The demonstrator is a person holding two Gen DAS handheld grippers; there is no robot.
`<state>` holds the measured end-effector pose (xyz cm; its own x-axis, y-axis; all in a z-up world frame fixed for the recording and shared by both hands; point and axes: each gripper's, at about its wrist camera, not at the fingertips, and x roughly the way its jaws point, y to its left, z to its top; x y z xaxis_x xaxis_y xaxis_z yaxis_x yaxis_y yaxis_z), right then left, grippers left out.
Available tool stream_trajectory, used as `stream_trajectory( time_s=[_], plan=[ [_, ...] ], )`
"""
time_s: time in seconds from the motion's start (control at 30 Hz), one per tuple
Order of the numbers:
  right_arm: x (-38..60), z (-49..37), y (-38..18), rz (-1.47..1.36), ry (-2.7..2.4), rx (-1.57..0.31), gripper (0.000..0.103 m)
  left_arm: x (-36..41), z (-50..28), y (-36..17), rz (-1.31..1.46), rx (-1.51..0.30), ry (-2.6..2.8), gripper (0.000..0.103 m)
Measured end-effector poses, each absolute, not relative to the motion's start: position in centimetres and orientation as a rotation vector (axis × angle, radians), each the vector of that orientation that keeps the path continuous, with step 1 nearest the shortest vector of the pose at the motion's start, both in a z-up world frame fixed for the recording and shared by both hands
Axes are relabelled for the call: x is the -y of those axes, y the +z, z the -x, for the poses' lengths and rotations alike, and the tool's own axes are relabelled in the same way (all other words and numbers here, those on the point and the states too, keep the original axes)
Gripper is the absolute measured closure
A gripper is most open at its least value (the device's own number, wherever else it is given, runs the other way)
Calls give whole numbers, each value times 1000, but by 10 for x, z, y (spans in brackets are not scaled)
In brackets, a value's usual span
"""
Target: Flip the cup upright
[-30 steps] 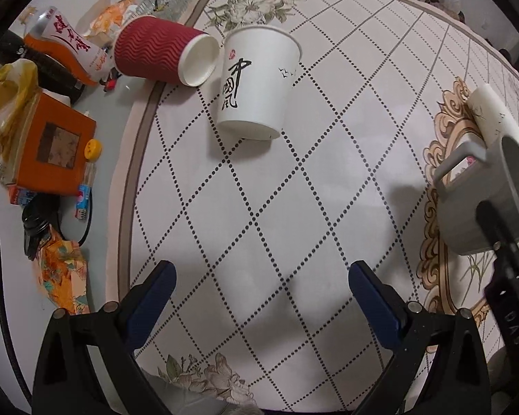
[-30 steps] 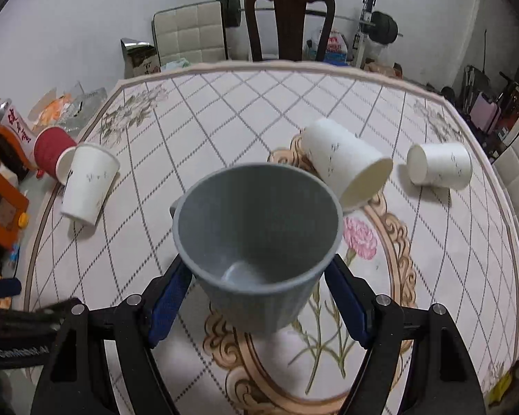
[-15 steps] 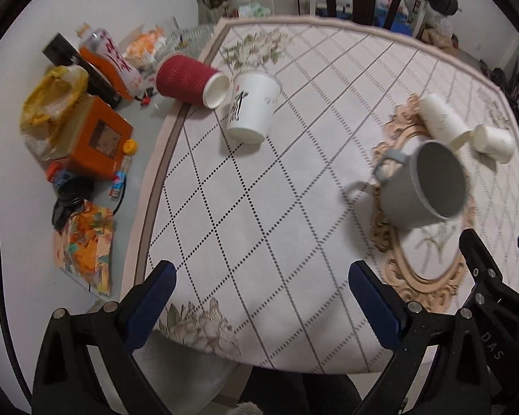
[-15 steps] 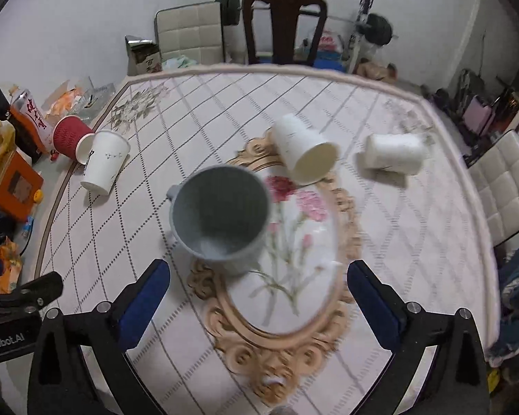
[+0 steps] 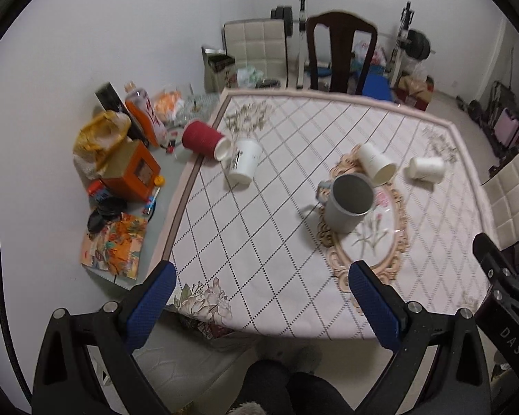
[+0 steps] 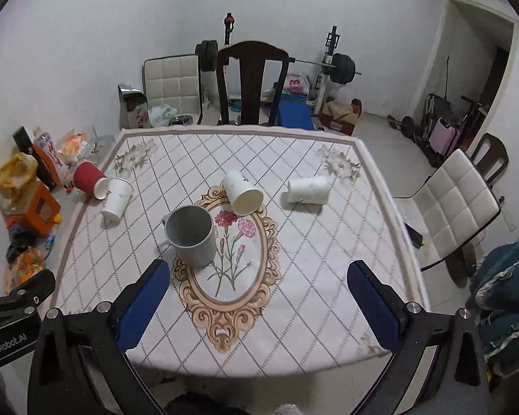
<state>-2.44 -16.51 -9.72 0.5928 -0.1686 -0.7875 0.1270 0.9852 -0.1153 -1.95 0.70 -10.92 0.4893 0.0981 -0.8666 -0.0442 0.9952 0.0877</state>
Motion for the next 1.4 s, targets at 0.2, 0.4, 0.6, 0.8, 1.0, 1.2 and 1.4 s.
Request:
stream_trajectory(
  time_s=[0.2, 0.4, 0.6, 0.8, 1.0, 1.2, 1.4],
  plan=[
    [165, 62, -36, 34, -158, -870, 0, -7, 45, -60, -55, -983, 66, 1],
    [158, 78, 5, 20, -170, -911, 0, -14, 55, -32, -55, -999, 57, 1],
    [157, 81, 28, -14, -170, -943, 0, -21, 58, -20, -23, -1025, 43, 1],
    [153, 82, 35, -12, -173, -942, 0, -24, 60, -15, -29, -1021, 43, 1],
    [149, 83, 39, -14, -171, -944, 0, -24, 61, -11, -47, -1016, 29, 1],
    [148, 85, 42, -17, -179, -945, 0, -23, 63, -9, -71, -1008, 32, 1],
    [148, 85, 43, -10, -187, -951, 0, -24, 62, -7, -71, -996, 29, 1]
  ],
)
